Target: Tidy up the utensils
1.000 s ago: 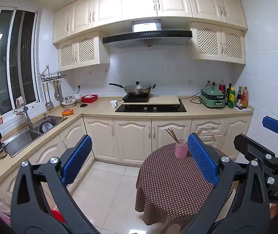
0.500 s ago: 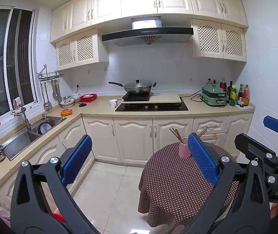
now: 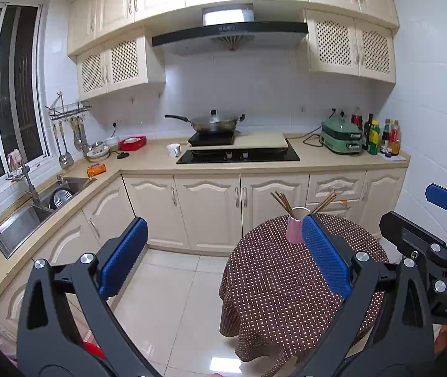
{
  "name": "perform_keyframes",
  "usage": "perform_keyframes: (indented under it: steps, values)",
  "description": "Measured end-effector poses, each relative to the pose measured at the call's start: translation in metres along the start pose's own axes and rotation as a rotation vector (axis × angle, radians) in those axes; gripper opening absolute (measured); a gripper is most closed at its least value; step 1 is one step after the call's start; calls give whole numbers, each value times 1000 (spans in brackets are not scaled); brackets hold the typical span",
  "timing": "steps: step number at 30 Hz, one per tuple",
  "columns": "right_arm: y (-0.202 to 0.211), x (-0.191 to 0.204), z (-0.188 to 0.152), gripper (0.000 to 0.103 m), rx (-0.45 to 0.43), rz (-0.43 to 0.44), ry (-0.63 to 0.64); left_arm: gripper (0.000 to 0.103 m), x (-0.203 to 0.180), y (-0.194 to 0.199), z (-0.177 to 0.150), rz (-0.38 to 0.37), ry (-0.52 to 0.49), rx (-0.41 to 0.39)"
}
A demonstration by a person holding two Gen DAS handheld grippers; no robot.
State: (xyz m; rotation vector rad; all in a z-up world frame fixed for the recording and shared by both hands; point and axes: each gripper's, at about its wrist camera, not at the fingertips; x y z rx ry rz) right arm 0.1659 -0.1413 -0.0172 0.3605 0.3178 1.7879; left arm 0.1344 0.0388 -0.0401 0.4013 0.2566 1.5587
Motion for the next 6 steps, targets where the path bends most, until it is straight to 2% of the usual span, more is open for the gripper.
perform_keyframes:
  steps: [6]
  values:
    - [-44,-25,0,95,47,20,-19,97,-15,-49,5,17,-7,50]
Point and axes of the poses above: each gripper's, at about its wrist camera, not at the fingertips, and y roughly against the way its jaws point, x to its left, z to its top, and after that the axes turned 2 degrees about x, right-handed
